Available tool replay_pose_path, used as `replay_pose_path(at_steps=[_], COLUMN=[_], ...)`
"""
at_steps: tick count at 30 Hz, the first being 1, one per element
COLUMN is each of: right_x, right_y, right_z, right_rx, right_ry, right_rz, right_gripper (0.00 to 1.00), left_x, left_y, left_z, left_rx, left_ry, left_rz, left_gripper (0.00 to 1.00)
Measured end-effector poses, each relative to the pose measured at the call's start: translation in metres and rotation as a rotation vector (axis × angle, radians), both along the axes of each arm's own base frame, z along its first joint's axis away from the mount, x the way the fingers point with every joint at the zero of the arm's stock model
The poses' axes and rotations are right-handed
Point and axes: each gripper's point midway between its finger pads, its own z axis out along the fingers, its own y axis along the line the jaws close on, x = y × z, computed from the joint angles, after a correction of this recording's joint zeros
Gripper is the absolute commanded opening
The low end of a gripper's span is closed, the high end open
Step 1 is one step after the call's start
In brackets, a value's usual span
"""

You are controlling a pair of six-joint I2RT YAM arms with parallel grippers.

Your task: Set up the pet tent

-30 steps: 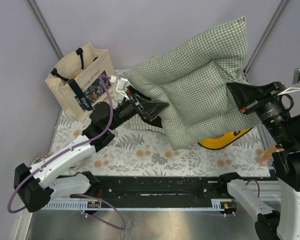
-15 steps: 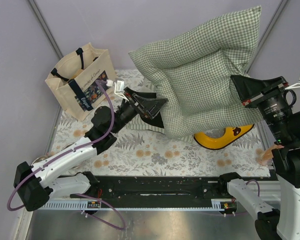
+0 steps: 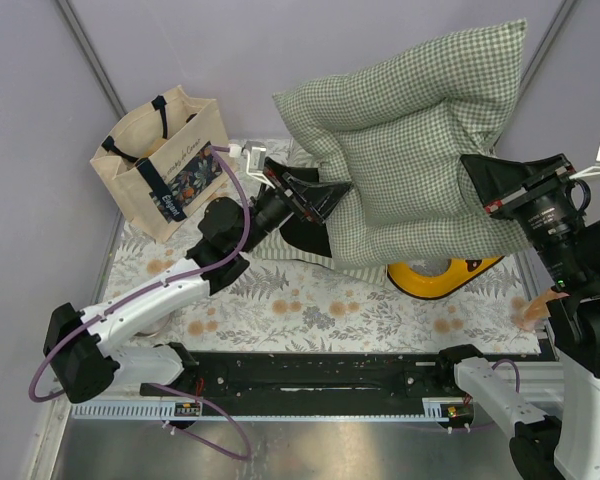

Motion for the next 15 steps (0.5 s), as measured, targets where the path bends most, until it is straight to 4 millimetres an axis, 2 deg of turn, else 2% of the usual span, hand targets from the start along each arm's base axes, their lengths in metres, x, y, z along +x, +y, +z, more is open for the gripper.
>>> replay_pose_path(at_steps=[3,7,9,10,12,13,14,15], right_x=[0.004,0.007,0.006,0.005,0.004,0.004,0.004,0.003], right_y=[0.001,0.002,0.004,0.004,0.006,0.006,0.006,0.007], right_z=[-0.015,-0.032,-0.035,-0.035,-0.035,-0.036,-0.037,-0.038], right_rx=[-0.013,-0.024,-0.023,-0.023,-0.024,-0.026,-0.027,-0.029], right_ry=[0.055,0.115,0.129,0.13,0.132,0.135,0.137,0.14], right_rz=[0.004,0.006,0.014,0.019,0.027,0.03,0.032,0.036], right_gripper=[0.0,0.0,0.0,0.0,0.0,0.0,0.0,0.0], left_x=[0.0,0.004,0.008,0.01,0.013,0.013,0.014,0.014], left_y=[0.002,0.005,0.005,0.005,0.003,0.002,0.001,0.0], left_z=[0.01,0.009,0.009,0.009,0.006,0.005,0.001,-0.001], left_rx=[-0.007,-0.001,-0.007,-0.011,-0.015,-0.015,-0.003,0.003], left_ry=[-0.032,-0.042,-0.043,-0.041,-0.029,-0.02,-0.016,-0.003], left_rz=[0.01,0.026,0.023,0.019,0.001,-0.008,-0.016,-0.026], left_gripper=[0.99,0.99,0.88,0.78,0.47,0.23,0.04,0.0])
